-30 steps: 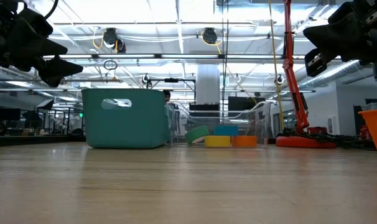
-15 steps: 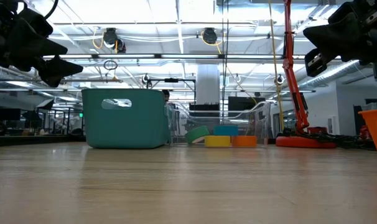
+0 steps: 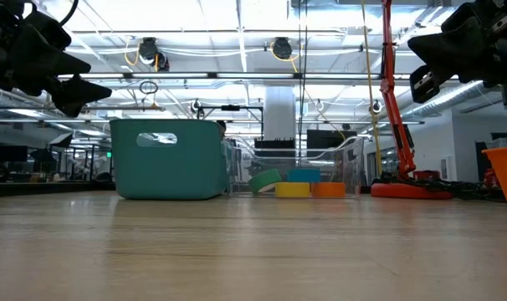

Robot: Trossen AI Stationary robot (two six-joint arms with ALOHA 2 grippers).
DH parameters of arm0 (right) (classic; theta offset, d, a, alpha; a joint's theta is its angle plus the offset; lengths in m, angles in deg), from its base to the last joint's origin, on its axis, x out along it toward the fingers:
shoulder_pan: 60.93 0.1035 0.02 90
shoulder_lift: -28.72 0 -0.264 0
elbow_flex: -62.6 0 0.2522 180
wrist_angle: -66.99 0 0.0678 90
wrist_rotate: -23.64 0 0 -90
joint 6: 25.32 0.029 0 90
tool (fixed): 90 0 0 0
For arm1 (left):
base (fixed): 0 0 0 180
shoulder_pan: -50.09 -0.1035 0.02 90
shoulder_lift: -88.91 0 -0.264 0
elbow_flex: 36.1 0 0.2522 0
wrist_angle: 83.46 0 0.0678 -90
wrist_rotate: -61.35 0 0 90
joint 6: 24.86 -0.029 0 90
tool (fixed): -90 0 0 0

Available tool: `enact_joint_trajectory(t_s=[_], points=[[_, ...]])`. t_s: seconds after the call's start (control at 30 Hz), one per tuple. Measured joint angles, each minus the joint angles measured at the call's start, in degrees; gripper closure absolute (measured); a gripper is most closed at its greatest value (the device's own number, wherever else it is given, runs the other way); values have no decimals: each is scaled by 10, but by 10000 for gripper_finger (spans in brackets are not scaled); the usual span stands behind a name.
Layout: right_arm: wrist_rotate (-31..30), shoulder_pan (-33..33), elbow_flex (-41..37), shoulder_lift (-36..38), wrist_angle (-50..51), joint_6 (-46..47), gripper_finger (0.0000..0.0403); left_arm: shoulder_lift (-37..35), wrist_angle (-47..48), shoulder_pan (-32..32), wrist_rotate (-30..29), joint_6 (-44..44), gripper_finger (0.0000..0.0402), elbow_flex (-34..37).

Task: Pick and place Stapler, Stapler remover, tape
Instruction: Return to Home Position

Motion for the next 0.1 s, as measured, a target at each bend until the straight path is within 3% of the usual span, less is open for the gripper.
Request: enact_joint_trajectory(t_s=[0.1], points=[[0, 0, 0, 0, 0, 0, 399, 0, 0, 0, 0, -1, 119, 0]])
